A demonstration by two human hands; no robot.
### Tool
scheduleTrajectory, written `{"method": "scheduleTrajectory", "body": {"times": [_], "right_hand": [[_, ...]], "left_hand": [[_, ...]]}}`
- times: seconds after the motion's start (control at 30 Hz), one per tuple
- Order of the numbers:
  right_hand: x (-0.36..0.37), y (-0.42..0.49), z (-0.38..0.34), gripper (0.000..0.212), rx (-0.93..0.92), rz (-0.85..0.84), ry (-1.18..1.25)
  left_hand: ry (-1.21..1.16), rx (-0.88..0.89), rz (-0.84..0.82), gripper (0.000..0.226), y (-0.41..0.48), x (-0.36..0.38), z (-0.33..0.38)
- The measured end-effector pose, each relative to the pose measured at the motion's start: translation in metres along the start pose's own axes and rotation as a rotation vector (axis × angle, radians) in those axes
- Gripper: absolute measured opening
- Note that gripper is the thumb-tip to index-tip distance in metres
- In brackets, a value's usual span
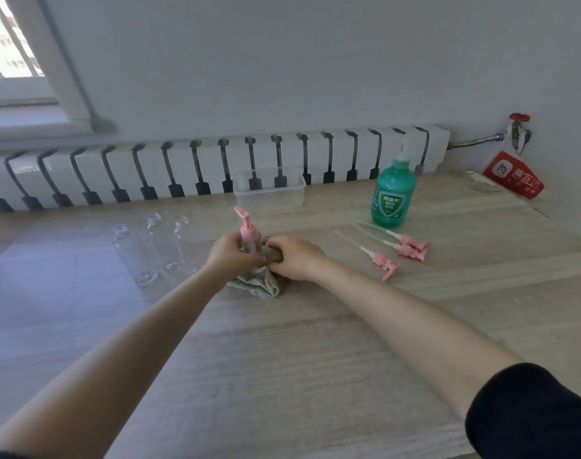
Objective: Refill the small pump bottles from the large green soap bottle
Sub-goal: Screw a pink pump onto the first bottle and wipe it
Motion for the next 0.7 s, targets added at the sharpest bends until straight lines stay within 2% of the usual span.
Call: {"method": "scheduleTrajectory", "body": {"times": [0.07,0.17,0.23,0.3,0.4,0.47,0.57,0.63,0.7], "right_hand": [[-0.014,0.002,-0.002,0.013,0.036,0.004,0.043],[-0.040,-0.001,0.001,0.023,0.112,0.032,0.182],[-0.051,-0.002,0.010,0.022,0.177,0.100,0.211],[-0.054,-0.004,0.017,0.013,0.293,0.101,0.033],[-0.046,-0.011,0.016,0.014,0.432,-0.095,-0.325],[-0.043,-0.010,0.005,0.014,0.329,-0.073,-0.374],[-0.041,-0.010,-0.013,0.016,0.050,0.112,-0.287],[-0.032,-0.011,-0.011,0.009,0.013,0.067,-0.246],[-0.015,-0.014,-0.004,0.018,-0.013,-0.047,-0.212]], "left_hand": [[-0.068,0.027,0.051,0.027,-0.004,-0.004,0.004],[-0.031,-0.013,-0.021,0.025,-0.005,-0.007,0.004],[0.023,-0.016,-0.058,0.029,-0.005,-0.005,0.006],[0.066,0.015,-0.108,0.033,-0.007,-0.001,0.011],[0.169,0.076,-0.218,0.031,-0.012,0.004,0.020],[0.134,0.076,-0.224,0.026,-0.013,0.002,0.022],[-0.029,0.017,-0.092,0.026,-0.009,-0.009,0.018],[-0.024,-0.005,-0.005,0.027,-0.007,-0.016,0.013],[-0.012,-0.013,0.048,0.027,-0.007,-0.020,0.010]]}}
Point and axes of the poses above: each hand's wrist, its own y-axis towards the middle knuckle, its own x-axis out of the palm, z = x × y, the point moved 2 cm from there along y, towards the middle knuckle, and after that the axes turned 10 degrees about y, right-handed, at the moved point
